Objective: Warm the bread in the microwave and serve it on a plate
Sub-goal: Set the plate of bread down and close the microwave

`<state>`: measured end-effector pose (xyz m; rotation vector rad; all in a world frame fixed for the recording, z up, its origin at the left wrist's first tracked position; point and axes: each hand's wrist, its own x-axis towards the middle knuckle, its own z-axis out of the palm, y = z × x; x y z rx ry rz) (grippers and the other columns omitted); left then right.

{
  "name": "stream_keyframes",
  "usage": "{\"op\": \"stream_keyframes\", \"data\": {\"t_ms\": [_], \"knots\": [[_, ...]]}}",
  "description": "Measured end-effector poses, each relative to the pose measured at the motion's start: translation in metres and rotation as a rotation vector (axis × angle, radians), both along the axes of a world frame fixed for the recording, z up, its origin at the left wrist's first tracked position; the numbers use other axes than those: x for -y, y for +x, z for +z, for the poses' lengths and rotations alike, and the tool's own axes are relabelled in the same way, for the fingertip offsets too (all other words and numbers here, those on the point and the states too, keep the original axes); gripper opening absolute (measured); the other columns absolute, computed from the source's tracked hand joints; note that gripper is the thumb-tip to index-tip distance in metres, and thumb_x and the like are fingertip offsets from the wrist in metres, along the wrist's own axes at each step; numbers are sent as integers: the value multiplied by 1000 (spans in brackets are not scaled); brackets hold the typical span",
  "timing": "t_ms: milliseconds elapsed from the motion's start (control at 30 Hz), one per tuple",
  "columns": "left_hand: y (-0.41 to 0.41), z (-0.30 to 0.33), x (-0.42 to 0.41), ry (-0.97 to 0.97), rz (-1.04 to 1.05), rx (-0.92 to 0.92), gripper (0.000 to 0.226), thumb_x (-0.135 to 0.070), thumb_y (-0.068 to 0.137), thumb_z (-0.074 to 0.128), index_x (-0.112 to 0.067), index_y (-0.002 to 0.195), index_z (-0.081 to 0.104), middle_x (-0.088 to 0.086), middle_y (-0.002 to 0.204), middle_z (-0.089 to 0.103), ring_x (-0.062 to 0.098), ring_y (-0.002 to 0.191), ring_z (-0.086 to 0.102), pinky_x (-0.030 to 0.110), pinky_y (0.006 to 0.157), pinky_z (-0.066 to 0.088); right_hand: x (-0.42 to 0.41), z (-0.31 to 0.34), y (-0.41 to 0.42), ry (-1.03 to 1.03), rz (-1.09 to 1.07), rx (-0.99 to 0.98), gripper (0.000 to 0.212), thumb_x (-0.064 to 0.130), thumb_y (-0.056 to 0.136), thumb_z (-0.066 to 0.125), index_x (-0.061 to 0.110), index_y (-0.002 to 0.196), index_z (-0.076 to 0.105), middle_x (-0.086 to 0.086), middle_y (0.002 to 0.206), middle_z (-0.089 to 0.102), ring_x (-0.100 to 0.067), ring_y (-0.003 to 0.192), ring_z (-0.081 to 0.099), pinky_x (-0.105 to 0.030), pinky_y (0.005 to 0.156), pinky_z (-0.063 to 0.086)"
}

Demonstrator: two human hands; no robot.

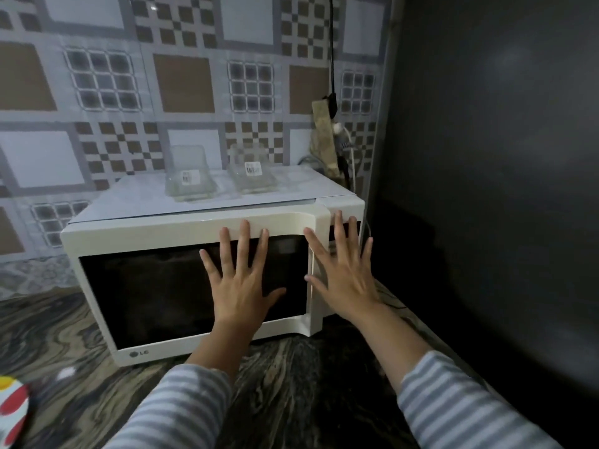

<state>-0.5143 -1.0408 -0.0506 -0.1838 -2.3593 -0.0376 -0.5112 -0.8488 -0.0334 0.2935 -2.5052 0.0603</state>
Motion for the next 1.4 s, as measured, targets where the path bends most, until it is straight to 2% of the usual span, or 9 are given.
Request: {"op": "stream_keyframes", "data": {"t_ms": [133,300,500,667,867,1000,1100,1267,1400], "knots": [[-3,-11,-16,43,70,67,137,-64,54,78,-25,151,-10,7,156,-27,41,144,-16,67,108,-4,-14,-24,-18,-17,87,-33,97,63,85,48,40,146,-23,-6,154,-34,-37,144,-21,-66,108,-2],[-4,-30,-35,100,160,170,149,-65,47,81,-28,147,-24,7,152,-35,39,140,-27,69,107,-4,-30,-48,-37,19,181,-88,100,75,78,37,32,149,-21,-13,159,-16,-46,143,-4,-69,106,13],[-5,-26,-48,145,253,273,149,-68,53,76,-28,136,-42,8,141,-51,39,130,-44,69,104,-10,-40,-49,-46,95,240,-143,120,71,68,60,32,149,-21,-18,157,-2,-49,142,-1,-63,110,6],[-8,-25,-53,165,276,280,150,-67,52,76,-26,137,-41,12,147,-39,44,137,-26,71,105,-5,-37,-51,-48,94,221,-163,126,67,64,67,29,150,-18,-19,157,0,-49,142,0,-59,113,7],[-10,-25,-54,169,287,276,148,-65,53,77,-26,139,-36,12,146,-41,44,137,-26,71,105,-4,-34,-53,-48,89,186,-179,126,68,65,64,27,150,-20,-20,156,2,-49,142,2,-58,113,12],[-10,-25,-53,161,298,283,147,-67,56,75,-26,135,-43,12,145,-42,45,137,-27,69,105,-6,-33,-54,-46,106,164,-171,124,67,66,64,26,151,-16,-20,157,1,-49,143,5,-58,113,15],[-11,-21,-57,156,313,297,145,-67,59,74,-26,136,-42,13,147,-40,45,138,-26,69,107,-3,-27,-53,-45,94,130,-142,118,62,68,69,26,152,-6,-19,157,-2,-49,143,4,-60,112,16],[-5,-18,-57,127,332,334,141,-64,62,73,-27,136,-41,11,146,-43,44,137,-30,66,110,0,-26,-54,-44,94,110,-81,117,60,69,70,26,152,-5,-18,157,-4,-50,143,3,-62,112,19],[11,-3,-51,70,303,351,131,-59,69,73,-28,143,-31,7,149,-40,38,140,-28,60,115,8,-27,-38,-34,72,156,-17,110,54,74,71,26,153,0,-20,160,-1,-48,144,-1,-62,112,15]]}}
